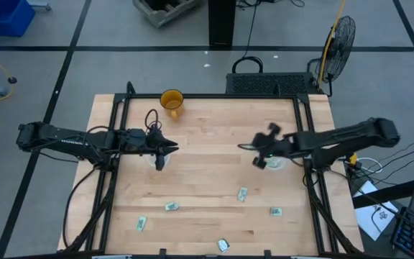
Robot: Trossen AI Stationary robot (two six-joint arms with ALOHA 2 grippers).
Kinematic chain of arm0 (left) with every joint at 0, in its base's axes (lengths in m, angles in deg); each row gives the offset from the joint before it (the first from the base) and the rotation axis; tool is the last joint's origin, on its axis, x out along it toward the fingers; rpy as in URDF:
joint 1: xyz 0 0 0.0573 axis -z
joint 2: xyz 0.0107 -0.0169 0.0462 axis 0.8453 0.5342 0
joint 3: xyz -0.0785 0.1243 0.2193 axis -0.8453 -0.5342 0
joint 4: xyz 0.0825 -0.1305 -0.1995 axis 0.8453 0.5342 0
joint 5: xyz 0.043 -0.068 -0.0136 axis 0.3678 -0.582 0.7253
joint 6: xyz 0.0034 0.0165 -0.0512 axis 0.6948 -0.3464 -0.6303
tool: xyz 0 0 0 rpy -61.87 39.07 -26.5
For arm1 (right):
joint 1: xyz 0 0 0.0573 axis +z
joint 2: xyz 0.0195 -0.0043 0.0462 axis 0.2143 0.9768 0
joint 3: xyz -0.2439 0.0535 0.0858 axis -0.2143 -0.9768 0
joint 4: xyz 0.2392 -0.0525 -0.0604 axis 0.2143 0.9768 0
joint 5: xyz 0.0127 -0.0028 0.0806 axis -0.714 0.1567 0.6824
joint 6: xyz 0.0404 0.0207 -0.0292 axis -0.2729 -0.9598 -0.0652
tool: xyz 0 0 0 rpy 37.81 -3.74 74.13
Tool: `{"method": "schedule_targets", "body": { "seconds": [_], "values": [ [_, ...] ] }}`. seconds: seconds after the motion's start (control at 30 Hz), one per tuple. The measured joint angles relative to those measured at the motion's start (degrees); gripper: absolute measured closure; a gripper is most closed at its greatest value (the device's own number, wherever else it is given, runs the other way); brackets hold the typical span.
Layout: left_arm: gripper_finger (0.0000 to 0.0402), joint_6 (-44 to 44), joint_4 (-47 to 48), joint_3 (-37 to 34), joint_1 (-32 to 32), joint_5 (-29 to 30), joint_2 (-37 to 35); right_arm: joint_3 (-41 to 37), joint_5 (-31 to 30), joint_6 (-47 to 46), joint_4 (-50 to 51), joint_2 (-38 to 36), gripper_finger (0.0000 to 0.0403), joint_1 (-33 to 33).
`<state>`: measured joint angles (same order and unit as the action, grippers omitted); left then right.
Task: Pick and place items into bin
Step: Put the stevia packet into the right transparent bin
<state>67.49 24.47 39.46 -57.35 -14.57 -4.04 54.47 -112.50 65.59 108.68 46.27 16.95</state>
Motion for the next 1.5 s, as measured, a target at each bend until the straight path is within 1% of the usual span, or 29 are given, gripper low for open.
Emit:
{"method": "schedule_targets", "body": {
  "seconds": [0.1, 0.17, 0.23, 0.37, 0.5, 0.63, 1.1, 1.2, 1.5],
  "values": [
    [0.0314, 0.04, -0.01, 0.0, 0.0, 0.0, 0.0, 0.0, -3.81, -11.73, 10.92, -3.51, 0.0402, 0.01],
    [0.0314, 0.08, 0.01, 0.0, 0.0, 0.0, 0.0, 0.0, -4.21, -19.29, 16.8, -4.51, 0.0402, 0.01],
    [0.0314, 0.08, -0.01, 0.0, 0.0, 0.0, 0.0, -0.42, -4.31, -24.48, 20.87, -4.74, 0.0402, 0.01],
    [0.0314, 0.13, -0.01, 0.0, 0.0, 0.0, 0.0, -4.43, -3.26, -28.39, 21.58, -4.71, 0.0402, 0.01],
    [0.0314, 0.14, 0.01, 0.0, 0.0, 0.0, 0.0, -8.87, 2.1, -31.44, 18.86, -4.69, 0.0402, 0.01],
    [0.0314, 0.14, 0.04, 0.0, 0.0, 0.0, 0.0, -11.13, 5.48, -31.34, 16.34, -4.72, 0.0402, 0.03],
    [0.0314, 1.99, 0.04, 0.0, 0.0, 0.01, 0.0, -11.39, 5.43, -29.11, 13.9, -4.71, 0.0403, 0.05],
    [0.0314, 2.09, 0.04, 0.0, 0.0, 0.02, 0.0, -11.41, 6.47, -28.1, 13.92, -4.71, 0.0402, 0.05],
    [0.0314, 2.09, 0.04, 0.0, 0.0, 0.02, 0.0, -11.4, 6.93, -28.16, 13.9, -4.71, 0.0383, 0.05]
  ]
}}
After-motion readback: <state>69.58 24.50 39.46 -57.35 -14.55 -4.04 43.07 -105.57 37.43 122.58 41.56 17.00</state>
